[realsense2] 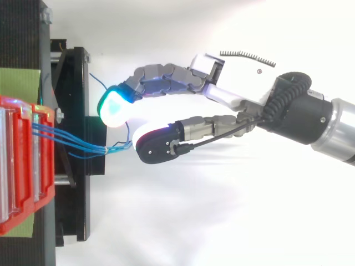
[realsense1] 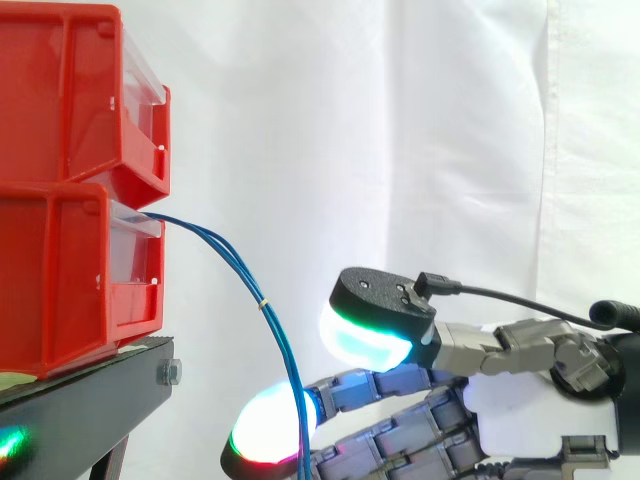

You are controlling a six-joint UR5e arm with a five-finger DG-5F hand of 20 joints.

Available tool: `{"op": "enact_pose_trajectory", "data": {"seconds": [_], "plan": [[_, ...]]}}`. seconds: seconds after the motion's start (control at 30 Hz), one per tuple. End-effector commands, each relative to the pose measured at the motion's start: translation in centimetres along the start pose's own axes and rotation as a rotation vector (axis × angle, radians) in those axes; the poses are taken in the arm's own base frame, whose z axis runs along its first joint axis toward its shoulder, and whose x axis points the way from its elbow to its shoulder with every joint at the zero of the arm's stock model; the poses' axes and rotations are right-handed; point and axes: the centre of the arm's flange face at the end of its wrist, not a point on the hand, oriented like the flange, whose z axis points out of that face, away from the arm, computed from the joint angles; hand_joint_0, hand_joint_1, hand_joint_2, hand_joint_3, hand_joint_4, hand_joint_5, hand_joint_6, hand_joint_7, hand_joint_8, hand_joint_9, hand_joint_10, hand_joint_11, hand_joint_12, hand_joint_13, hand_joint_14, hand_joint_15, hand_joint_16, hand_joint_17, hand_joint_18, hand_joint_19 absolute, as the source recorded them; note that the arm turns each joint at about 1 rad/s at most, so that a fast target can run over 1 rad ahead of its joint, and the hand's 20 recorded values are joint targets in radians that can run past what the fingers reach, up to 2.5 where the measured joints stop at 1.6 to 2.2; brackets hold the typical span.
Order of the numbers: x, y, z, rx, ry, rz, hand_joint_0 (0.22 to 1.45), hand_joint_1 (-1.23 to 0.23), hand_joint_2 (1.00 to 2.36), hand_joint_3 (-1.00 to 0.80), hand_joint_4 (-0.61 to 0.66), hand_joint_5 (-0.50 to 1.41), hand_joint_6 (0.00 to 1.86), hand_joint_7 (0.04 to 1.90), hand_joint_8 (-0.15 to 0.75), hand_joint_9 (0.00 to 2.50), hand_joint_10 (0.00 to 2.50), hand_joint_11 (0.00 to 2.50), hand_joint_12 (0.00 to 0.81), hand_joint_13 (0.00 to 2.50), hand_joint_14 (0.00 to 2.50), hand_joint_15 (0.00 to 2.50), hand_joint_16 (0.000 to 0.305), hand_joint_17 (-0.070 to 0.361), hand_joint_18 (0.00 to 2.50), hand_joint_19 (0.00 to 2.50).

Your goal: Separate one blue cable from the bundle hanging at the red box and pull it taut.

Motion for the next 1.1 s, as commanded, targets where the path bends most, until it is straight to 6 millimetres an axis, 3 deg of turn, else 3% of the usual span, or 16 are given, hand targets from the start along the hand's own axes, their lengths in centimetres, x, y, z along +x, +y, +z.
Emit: {"op": "enact_pose_trajectory", "data": {"seconds": [0.0,0.3,0.67,1.07], "plan": [[0.3,0.7,0.4,-0.014,0.004,-0.004,0.51,-0.58,1.0,-0.5,0.29,-0.2,0.5,0.86,0.275,0.54,0.01,0.24,0.253,0.36,0.0,0.04,0.026,0.057,0.17,0.03],[1.3,1.1,0.4,-0.045,0.0,-0.033,0.47,-0.54,1.0,-0.5,0.32,-0.18,0.5,0.89,0.283,0.56,0.01,0.26,0.273,0.38,0.0,0.04,0.028,0.064,0.16,0.0],[2.0,1.4,0.4,-0.07,-0.036,-0.029,0.54,-0.7,1.0,-0.5,0.26,-0.15,0.5,1.09,0.266,0.58,0.01,0.28,0.254,0.4,0.0,0.05,0.023,0.053,0.19,0.0],[2.8,0.8,0.4,-0.075,-0.031,-0.009,0.51,-0.67,1.0,-0.5,0.26,-0.15,0.5,1.1,0.273,0.59,0.01,0.3,0.266,0.43,0.0,0.07,0.025,0.057,0.21,0.02]]}}
